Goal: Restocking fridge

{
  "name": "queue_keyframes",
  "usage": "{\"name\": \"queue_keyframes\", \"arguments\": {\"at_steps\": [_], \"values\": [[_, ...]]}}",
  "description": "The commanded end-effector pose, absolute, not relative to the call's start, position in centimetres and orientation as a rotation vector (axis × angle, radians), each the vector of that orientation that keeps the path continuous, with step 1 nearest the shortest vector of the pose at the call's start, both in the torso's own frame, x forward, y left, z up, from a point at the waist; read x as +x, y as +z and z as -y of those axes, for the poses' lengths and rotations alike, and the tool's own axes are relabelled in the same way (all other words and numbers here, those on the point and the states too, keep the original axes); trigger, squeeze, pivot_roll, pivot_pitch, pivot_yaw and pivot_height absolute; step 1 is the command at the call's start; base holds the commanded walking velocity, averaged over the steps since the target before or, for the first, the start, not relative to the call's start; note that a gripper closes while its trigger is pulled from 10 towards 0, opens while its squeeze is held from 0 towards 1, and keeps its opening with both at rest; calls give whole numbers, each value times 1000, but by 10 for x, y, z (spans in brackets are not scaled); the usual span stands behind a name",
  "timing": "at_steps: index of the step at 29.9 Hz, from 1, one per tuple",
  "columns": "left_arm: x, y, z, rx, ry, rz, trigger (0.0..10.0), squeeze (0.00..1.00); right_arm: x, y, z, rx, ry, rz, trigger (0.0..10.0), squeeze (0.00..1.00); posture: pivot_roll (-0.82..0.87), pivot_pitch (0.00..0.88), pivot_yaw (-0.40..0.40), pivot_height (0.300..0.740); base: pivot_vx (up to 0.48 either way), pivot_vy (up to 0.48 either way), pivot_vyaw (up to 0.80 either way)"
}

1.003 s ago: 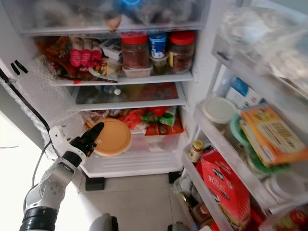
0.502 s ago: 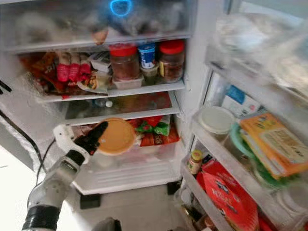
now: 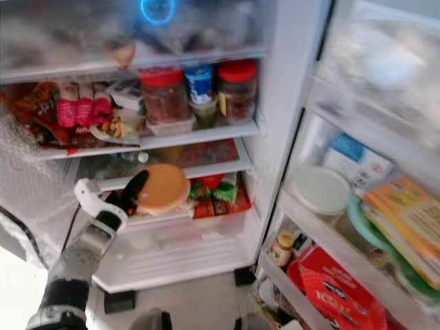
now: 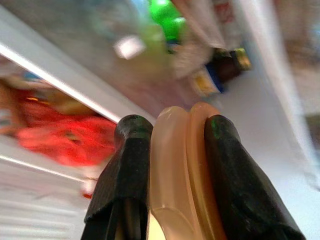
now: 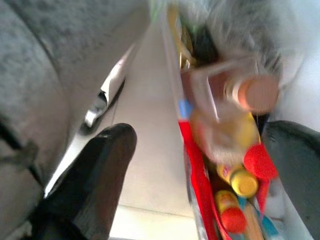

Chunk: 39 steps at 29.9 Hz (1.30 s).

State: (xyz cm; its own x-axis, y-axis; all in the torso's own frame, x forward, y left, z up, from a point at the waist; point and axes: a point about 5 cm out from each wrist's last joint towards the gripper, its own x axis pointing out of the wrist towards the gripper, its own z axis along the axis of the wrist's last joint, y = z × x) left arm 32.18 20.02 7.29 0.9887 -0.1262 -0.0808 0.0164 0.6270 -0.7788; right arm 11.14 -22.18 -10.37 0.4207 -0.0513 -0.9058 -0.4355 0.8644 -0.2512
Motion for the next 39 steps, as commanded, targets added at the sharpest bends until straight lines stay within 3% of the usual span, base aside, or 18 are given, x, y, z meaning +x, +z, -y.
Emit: {"name": "queue_keyframes", "arguments": {"at_steps": [1,20,31,39], "values": [[330,77,-189,-901,-118,-120,10000,0,93,-111,212,-488,319,-1184,10000,0,-40,100,44,658,300,0,0],[352,72,-185,-892,-7,-141,10000,0,90,-111,214,-496,326,-1188,10000,0,-109,120,25,658,290,0,0],[354,73,-189,-856,88,-119,10000,0,89,-111,214,-498,329,-1188,10000,0,-131,132,15,658,0,0,0],[353,71,-203,-958,261,-85,10000,0,89,-111,216,-503,331,-1186,10000,0,-135,134,5,658,0,0,0]]}}
